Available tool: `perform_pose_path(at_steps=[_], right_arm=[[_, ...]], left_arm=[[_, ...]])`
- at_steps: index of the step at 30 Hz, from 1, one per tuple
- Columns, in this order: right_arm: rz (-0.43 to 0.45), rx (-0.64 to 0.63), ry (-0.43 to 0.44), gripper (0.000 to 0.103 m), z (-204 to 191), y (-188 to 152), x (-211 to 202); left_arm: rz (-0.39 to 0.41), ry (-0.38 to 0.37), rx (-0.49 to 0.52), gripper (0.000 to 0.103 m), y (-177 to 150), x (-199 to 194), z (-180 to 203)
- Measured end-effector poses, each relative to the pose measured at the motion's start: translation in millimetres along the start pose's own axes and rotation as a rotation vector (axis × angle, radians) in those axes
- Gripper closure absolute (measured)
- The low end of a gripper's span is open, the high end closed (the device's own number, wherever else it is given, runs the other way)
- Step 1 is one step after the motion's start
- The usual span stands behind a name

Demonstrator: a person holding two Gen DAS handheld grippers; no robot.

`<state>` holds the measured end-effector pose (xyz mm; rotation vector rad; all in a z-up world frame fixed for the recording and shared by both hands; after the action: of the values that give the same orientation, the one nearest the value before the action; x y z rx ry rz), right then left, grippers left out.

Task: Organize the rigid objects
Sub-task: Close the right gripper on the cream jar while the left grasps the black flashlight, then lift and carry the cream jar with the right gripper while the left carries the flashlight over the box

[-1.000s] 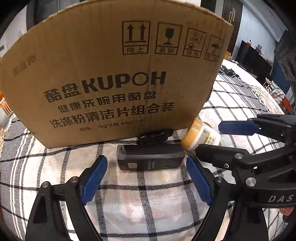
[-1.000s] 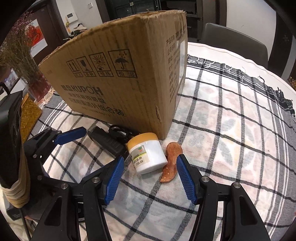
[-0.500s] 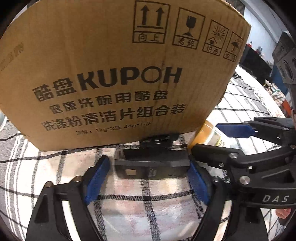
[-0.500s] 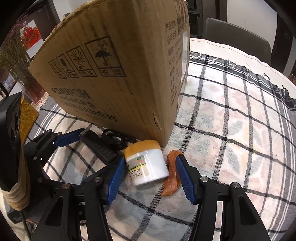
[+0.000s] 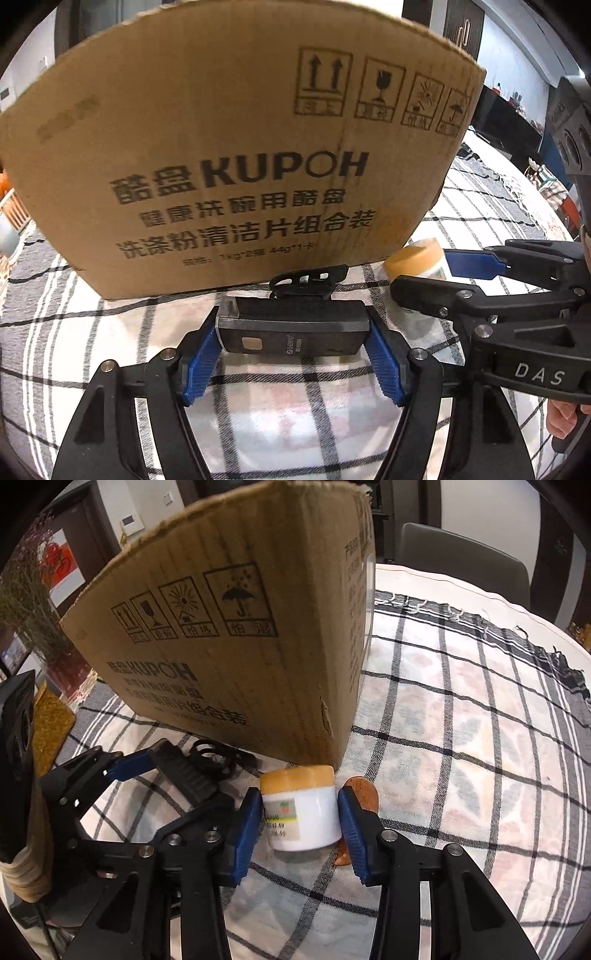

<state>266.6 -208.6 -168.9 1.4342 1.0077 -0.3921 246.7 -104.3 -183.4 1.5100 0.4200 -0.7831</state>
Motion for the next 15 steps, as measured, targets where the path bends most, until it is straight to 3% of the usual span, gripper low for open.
perform_pose_path(at_steps=[15], right_arm=[[0.029, 0.032, -0.050, 0.061, -12, -6, -28]], left_arm=[[0.006, 0.027, -0.046, 0.031, -7, -37, -18]])
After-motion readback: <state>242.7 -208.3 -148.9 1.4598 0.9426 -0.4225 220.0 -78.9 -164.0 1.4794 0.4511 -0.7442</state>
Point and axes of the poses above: each gripper's, at about its wrist camera, not at the fingertips, and x roughly the way its jaws point, z to its right, y to its top, the point moved 3 cm from there along x, roughly the way its jaws point, and after that the axes turned 8 degrees about z, right-handed, at the moved point
